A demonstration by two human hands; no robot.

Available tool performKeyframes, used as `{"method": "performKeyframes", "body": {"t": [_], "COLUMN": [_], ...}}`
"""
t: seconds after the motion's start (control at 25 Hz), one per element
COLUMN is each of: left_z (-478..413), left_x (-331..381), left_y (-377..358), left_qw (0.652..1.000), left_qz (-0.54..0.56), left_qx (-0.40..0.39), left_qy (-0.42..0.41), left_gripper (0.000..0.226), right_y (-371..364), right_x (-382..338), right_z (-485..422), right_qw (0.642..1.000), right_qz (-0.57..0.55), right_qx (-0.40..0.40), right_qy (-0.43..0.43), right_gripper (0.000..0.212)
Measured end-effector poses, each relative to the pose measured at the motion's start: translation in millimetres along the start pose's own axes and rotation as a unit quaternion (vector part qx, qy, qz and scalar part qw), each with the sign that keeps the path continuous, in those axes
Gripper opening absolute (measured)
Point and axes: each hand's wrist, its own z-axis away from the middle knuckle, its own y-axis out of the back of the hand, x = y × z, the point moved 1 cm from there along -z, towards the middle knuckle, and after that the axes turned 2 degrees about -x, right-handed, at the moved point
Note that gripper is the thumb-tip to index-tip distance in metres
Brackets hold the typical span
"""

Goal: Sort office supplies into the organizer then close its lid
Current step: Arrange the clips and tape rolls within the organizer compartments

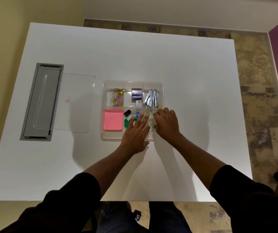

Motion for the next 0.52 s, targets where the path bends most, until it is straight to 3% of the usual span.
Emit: {"method": "performKeyframes", "body": {"t": [0.28,0.52], "left_z": [-14,-16], "left_x": [-5,-4], "left_y": [-3,-7], "left_qw": [0.999,0.997], "left_qz": [-0.011,-0.026], "left_qx": [0.035,0.069], "left_qy": [0.009,0.01], "left_gripper": [0.026,0.017], "right_y": [-7,-6], "right_x": [1,-5], "right_z": [-1,-3], "right_qw": [0.999,0.998], "right_qz": [-0.03,-0.055], "right_qx": [-0.016,-0.011], "right_qy": [-0.014,-0.041], "right_gripper": [0.032,0.03]}}
